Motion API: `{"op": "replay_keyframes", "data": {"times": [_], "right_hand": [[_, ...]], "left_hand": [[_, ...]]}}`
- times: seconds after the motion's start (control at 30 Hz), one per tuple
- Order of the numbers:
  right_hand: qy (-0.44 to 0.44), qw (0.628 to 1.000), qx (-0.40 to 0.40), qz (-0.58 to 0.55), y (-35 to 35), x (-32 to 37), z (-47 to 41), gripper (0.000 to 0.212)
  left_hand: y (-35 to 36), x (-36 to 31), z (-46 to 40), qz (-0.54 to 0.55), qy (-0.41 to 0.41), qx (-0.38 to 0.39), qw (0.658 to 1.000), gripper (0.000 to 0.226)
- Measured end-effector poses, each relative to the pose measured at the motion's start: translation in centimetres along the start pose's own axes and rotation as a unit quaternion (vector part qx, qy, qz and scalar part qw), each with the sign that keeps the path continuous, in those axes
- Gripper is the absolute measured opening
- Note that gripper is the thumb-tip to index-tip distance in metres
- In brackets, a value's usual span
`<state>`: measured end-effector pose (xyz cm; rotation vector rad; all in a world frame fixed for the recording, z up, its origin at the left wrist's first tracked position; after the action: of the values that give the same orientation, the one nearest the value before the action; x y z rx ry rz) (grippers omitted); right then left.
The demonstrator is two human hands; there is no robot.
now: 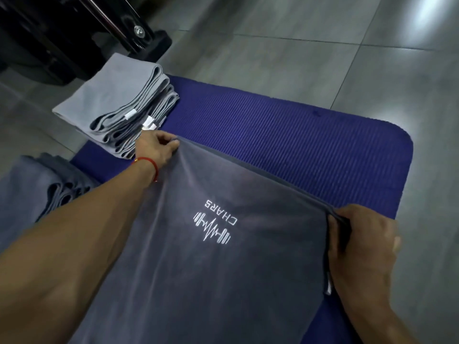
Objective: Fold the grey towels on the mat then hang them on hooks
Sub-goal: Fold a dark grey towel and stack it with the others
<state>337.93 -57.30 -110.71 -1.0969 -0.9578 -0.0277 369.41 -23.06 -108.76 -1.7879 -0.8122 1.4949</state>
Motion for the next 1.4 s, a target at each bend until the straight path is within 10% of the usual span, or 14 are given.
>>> {"op": "replay_keyframes", "data": {"times": [0.5,1.0,1.4], "right_hand": [[-0.059,0.996,0.066,0.017,-1.3,1.1,0.1,0.021],[-0.350,0.898,0.266,0.020,-14.7,36.5,5.9,0.013],[-0.418,0.859,0.275,-0.111,-15.7,46.0,13.3,0.005]], "left_hand": [[-14.4,-4.5,8.0,0.057,0.117,0.002,0.991,0.025],[-42.5,-1.2,25.9,0.199,0.016,-0.305,0.931,0.018],[-50.9,-0.3,38.9,0.170,0.008,-0.385,0.907,0.017]]}}
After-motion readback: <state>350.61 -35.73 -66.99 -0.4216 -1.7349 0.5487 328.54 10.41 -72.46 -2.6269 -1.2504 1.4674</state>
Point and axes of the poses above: each hand's wrist, its own z-axis away from the middle knuckle, its own y-axis out of the palm, x = y × z, the point moved 8 cm from there along -z, towards the middle knuckle, and after that the axes turned 14 degrees about y, right-handed, at the moved point
